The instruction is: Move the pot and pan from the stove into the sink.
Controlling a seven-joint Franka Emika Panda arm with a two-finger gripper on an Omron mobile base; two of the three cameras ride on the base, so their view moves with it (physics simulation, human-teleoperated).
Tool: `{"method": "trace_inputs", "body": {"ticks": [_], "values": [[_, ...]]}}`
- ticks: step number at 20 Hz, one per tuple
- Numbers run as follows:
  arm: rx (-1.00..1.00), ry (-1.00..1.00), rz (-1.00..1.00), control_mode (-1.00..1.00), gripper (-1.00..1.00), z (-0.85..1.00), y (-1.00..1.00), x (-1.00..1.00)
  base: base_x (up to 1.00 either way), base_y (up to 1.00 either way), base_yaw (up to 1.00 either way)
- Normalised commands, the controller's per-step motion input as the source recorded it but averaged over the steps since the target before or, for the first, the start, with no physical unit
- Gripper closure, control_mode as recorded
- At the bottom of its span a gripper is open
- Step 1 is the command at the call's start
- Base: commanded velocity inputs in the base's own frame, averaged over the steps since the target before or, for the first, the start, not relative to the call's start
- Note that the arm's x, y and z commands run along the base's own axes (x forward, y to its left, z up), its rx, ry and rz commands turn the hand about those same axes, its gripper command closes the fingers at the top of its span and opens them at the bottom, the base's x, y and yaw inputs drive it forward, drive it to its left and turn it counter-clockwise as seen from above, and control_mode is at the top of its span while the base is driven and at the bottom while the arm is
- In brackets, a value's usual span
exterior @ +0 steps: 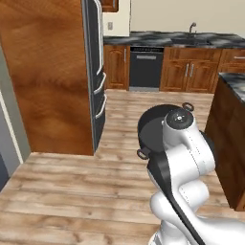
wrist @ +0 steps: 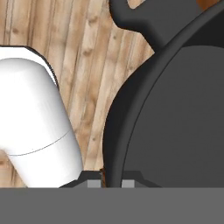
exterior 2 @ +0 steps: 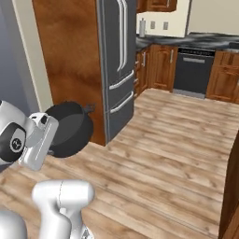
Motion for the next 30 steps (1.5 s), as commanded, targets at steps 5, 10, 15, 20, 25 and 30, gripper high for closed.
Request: {"method": "trace_inputs", "body": {"ticks": [5, 10, 15, 20, 25, 30], "values": [[0.00, 0.00, 0.00, 1.00, 1.00, 0.00, 0.00, 0.00, 0.00, -0.63, -0.29], [0.00, 0.00, 0.00, 1.00, 1.00, 0.00, 0.00, 0.00, -0.06, -0.50, -0.18], [0.00, 0.00, 0.00, 1.00, 1.00, 0.00, 0.00, 0.00, 0.09, -0.01, -0.01], [0.00, 0.00, 0.00, 1.00, 1.00, 0.00, 0.00, 0.00, 0.55, 0.12, -0.05], [0.00, 0.00, 0.00, 1.00, 1.00, 0.00, 0.00, 0.00, 0.46, 0.01, -0.24], [0.00, 0.00, 0.00, 1.00, 1.00, 0.00, 0.00, 0.00, 0.13, 0.00, -0.22]]}}
